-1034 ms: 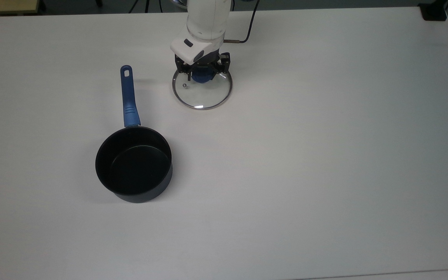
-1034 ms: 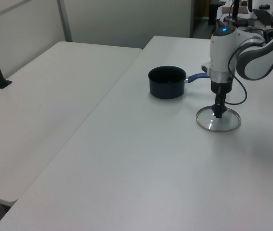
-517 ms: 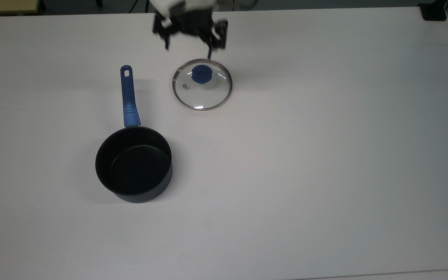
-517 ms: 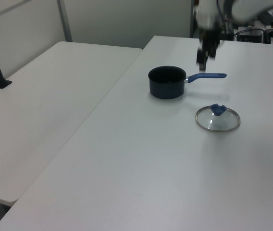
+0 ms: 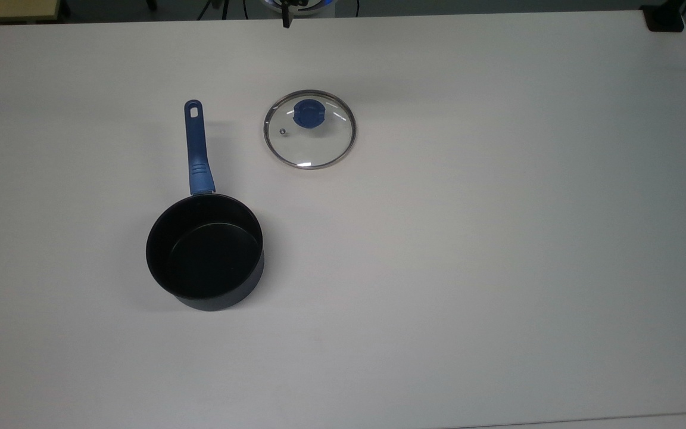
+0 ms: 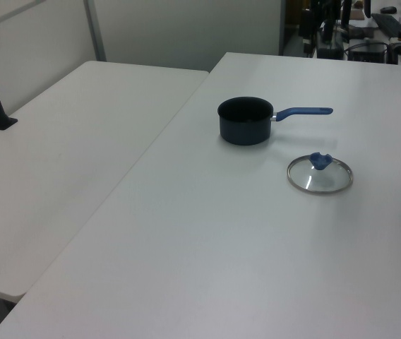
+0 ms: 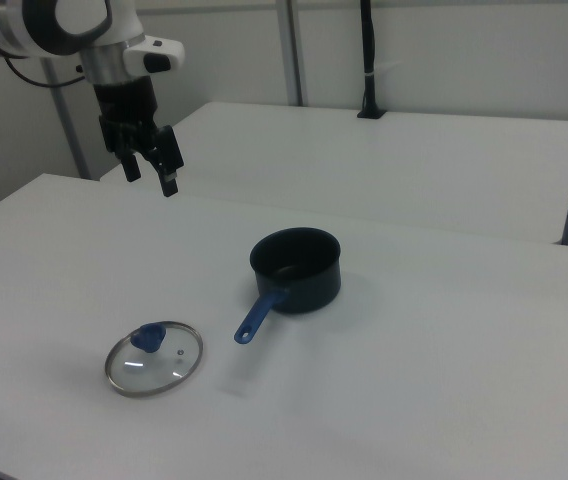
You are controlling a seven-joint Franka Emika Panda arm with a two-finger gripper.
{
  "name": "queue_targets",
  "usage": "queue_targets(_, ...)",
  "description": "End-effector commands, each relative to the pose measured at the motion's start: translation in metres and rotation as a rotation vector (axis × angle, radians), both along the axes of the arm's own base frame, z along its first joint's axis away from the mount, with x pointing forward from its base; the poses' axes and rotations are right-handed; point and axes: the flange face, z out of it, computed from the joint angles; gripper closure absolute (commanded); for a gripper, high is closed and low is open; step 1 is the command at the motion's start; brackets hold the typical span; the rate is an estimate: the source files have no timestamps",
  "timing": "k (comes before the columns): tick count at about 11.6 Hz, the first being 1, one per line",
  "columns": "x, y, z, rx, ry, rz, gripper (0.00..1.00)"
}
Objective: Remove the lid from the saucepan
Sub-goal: 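Open the gripper, release the knob, and raise the gripper away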
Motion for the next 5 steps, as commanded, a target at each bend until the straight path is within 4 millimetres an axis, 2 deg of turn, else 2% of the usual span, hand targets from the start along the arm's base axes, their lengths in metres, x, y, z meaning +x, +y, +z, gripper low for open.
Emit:
queue_targets(1, 0.0105, -0.0141, -0.0006, 0.013, -0.068, 0.137, 0.00)
queue_targets(2, 0.0115, -0.0233, 0.0006, 0.017, -0.081, 0.120, 0.00)
queue_targets(5, 0.0118, -0.0224, -0.0032, 0.019, -0.074, 0.119, 0.00)
